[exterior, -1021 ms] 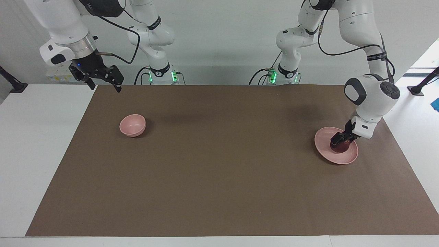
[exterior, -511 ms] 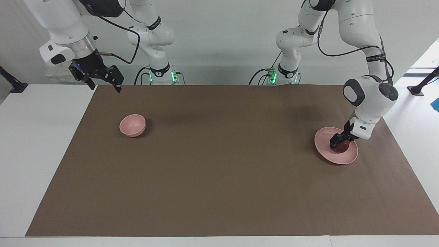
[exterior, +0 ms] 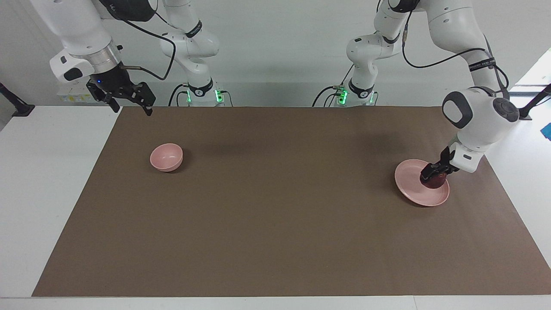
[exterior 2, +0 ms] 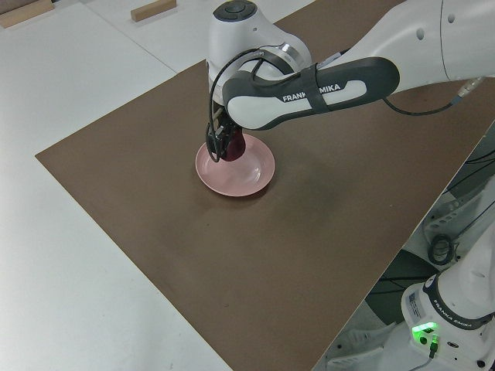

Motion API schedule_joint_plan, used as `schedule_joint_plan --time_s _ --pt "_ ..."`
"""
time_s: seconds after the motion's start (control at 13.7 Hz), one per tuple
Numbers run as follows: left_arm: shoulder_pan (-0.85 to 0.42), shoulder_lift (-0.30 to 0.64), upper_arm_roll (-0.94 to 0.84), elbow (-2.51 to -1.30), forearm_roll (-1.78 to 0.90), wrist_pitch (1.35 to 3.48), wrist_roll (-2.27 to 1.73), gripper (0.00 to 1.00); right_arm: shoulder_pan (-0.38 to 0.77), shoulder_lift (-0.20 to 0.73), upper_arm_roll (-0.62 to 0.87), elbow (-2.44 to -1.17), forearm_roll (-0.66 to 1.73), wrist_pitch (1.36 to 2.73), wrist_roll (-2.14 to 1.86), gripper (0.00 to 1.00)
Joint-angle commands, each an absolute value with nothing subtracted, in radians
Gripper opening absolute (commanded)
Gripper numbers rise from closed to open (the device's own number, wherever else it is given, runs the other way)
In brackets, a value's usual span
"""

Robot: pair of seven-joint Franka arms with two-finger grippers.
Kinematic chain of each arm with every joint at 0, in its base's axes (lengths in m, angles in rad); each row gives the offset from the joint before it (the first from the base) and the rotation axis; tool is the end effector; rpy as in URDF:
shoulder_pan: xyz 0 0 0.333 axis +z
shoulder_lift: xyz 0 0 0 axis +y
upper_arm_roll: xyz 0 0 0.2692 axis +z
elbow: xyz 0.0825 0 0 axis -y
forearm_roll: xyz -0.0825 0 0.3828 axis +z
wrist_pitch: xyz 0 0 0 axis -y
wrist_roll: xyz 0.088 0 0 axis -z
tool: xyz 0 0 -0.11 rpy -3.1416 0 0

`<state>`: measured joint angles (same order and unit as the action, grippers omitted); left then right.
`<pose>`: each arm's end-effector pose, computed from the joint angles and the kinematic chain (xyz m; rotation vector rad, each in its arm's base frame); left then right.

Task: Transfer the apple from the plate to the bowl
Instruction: 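Lift the apple with the left gripper while the right gripper reaches forward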

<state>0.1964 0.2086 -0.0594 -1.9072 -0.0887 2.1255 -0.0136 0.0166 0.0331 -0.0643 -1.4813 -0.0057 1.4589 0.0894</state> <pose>0.5906 0.0781 0.3427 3.0394 0.3024 0.0233 0.5500 -0.0264 0.5886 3.1240 -0.2153 -0.0865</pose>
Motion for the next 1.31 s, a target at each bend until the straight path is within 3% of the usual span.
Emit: schedule_joint_plan --time_s 0.0,0.44,0.66,0.95,1.24 --pt "0.187 0.177 -0.054 -1.85 -0.197 2.062 -0.032 0.0 0.005 0.029 -0.058 -1.476 0.006 1.45 0.069 1.0" --pt "0.179 0.072 -0.066 -1.835 -0.38 2.013 -0.083 0.0 0.014 0.022 -0.057 -1.497 0.005 1.469 0.06 1.0" --pt "0.178 0.035 -0.074 -1.835 -0.509 1.965 -0.121 0.0 0.032 -0.07 -0.055 -1.678 0.006 1.613 0.054 1.0" --pt "0.178 0.0 -0.103 -1.835 -0.623 1.944 -0.138 0.0 0.087 -0.08 -0.051 -1.758 0.046 1.617 0.04 1.0" --pt "0.181 -0.034 -0.11 -1.842 -0.782 1.908 -0.127 0.0 0.077 -0.107 -0.052 -1.867 0.308 1.638 0.07 1.0"
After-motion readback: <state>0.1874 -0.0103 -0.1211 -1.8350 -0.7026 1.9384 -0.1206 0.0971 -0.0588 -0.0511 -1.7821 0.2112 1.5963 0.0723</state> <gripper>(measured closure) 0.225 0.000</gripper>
